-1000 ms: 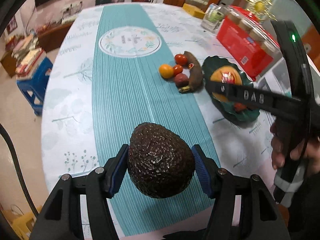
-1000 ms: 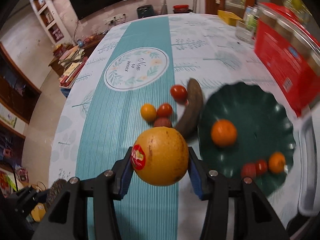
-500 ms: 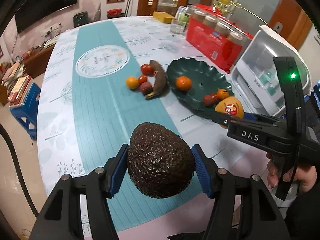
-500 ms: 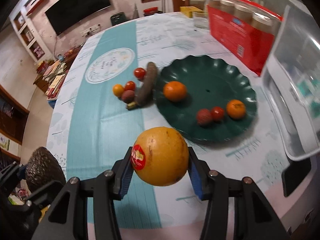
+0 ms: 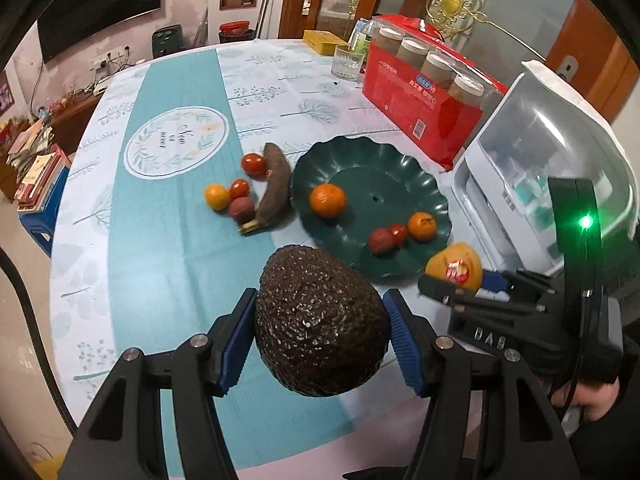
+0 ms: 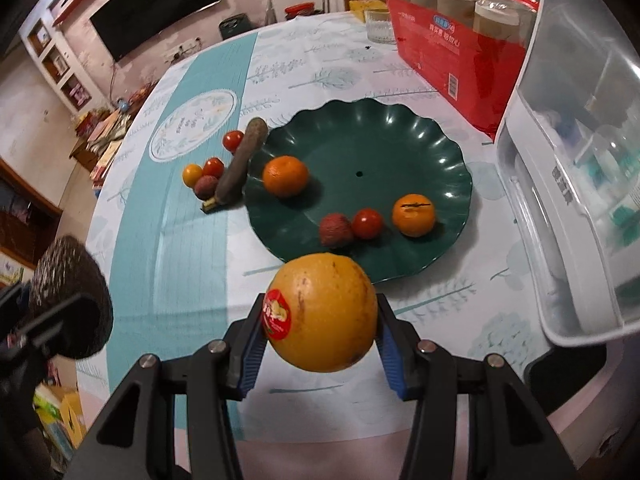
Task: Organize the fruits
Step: 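Carry the avocado and grapefruit over the green plate and open both tools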
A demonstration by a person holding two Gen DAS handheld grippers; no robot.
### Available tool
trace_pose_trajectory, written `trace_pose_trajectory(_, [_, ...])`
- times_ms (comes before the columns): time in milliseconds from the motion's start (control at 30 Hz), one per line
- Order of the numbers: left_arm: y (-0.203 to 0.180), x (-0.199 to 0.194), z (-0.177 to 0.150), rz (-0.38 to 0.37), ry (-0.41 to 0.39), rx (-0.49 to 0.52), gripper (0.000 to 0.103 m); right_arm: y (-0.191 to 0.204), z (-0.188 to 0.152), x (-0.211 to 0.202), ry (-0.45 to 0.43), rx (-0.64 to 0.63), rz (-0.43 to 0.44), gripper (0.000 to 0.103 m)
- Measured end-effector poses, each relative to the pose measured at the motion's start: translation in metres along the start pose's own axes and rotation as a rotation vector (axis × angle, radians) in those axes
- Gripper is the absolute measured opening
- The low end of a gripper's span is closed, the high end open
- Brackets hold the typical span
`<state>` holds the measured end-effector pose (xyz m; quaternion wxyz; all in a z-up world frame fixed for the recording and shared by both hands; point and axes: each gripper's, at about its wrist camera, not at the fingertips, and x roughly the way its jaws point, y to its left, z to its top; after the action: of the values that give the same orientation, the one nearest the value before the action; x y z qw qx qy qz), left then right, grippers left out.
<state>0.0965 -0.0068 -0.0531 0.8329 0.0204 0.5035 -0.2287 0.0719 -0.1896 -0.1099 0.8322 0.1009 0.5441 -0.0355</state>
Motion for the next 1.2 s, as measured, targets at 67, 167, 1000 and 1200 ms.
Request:
trace_pose_trajectory(67, [-0.010,0.009,0.006,0.006,0.001,-0.018,0.061,-0.010,0.005,0.005,0.017,-0.027,0.012,0.050])
trace_pose_trajectory(167, [-0.025,0.024,0.013,0.014,0.007,-0.042,0.061,-0.023,0.013,0.011,0.031,-0.056,0.023,0.050])
trace_pose_trajectory(1000, [-0.033,0.141,0.052,0.033,0.089,-0.186,0.061,-0.065,0.079,0.067,-0.084,-0.169,0.142,0.050])
trace_pose_trajectory(1200, [-0.027,0.154,0.052,0.023,0.116,-0.211,0.062,-0.064,0.081,0.077,-0.061,-0.174,0.149,0.052])
